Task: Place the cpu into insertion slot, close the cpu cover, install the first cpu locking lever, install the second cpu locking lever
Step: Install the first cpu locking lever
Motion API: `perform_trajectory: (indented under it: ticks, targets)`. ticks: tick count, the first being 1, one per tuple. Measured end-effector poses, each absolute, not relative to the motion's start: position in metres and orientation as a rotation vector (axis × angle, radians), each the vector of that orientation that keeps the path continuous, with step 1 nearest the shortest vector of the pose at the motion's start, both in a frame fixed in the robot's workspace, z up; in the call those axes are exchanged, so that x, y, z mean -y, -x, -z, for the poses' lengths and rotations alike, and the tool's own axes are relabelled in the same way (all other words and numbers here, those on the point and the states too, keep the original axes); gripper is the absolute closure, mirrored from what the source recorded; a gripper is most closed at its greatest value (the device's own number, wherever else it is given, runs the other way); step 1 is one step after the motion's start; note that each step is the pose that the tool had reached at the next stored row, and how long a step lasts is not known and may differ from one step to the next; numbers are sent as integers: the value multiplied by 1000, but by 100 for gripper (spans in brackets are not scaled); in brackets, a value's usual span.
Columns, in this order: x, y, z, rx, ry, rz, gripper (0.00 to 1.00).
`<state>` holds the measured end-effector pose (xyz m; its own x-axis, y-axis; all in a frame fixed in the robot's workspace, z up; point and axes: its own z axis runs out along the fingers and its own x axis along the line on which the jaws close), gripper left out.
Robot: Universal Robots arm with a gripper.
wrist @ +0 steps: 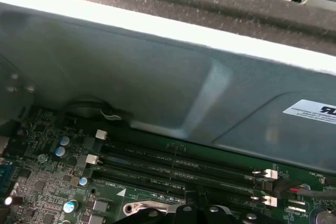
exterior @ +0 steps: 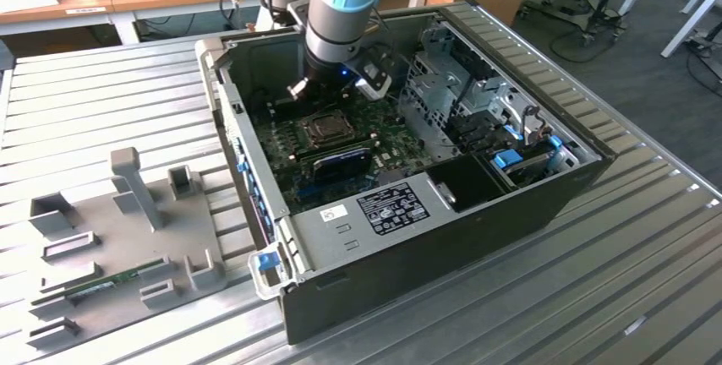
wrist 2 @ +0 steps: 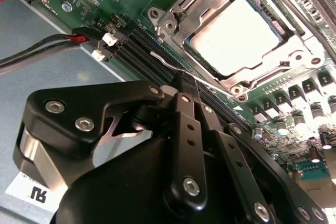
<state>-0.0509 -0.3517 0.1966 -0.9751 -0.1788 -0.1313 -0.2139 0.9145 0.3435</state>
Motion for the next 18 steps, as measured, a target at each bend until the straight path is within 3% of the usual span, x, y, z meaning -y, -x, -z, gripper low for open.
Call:
perform_trajectory:
  ticks: [18]
  targets:
    - [352, 51, -188, -2979, 306, -550, 90]
